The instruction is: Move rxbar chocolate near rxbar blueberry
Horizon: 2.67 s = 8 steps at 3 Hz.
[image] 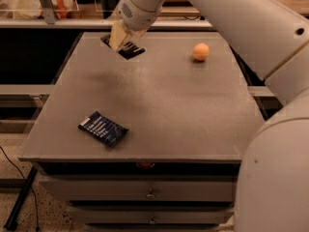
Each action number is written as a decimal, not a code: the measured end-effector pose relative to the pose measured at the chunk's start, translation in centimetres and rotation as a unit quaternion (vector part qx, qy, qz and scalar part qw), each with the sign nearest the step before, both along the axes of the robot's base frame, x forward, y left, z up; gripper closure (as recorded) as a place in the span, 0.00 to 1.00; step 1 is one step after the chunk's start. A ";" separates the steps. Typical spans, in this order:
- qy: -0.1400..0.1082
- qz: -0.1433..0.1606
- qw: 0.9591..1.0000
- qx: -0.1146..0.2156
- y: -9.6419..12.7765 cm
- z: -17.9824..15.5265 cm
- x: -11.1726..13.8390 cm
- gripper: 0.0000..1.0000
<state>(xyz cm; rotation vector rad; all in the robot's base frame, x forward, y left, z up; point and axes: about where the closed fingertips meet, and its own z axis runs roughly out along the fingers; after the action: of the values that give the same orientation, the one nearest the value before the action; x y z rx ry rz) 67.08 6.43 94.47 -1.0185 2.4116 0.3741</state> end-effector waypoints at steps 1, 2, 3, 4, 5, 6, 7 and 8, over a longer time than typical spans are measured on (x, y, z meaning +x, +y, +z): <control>0.007 0.085 0.996 0.008 1.6 -0.3 -4.6 1.00; 0.027 0.140 0.990 0.019 2.7 -1.3 -8.4 1.00; 0.046 0.168 0.984 0.029 3.8 -2.6 -10.6 1.00; 0.062 0.176 0.982 0.028 4.6 -3.8 -11.6 0.83; 0.076 0.176 0.981 0.025 4.7 -4.9 -12.1 0.59; 0.087 0.175 0.980 0.025 4.6 -5.7 -12.5 0.36; 0.095 0.175 0.980 0.024 4.5 -6.1 -12.8 0.13; 0.101 0.180 0.978 0.020 4.1 -6.3 -13.0 0.00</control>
Offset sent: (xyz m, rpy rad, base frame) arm -0.1293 0.0353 -0.0219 0.0654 0.0998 0.4066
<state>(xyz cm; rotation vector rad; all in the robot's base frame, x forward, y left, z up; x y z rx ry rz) 54.09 10.51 88.20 -1.4660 2.3761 0.6769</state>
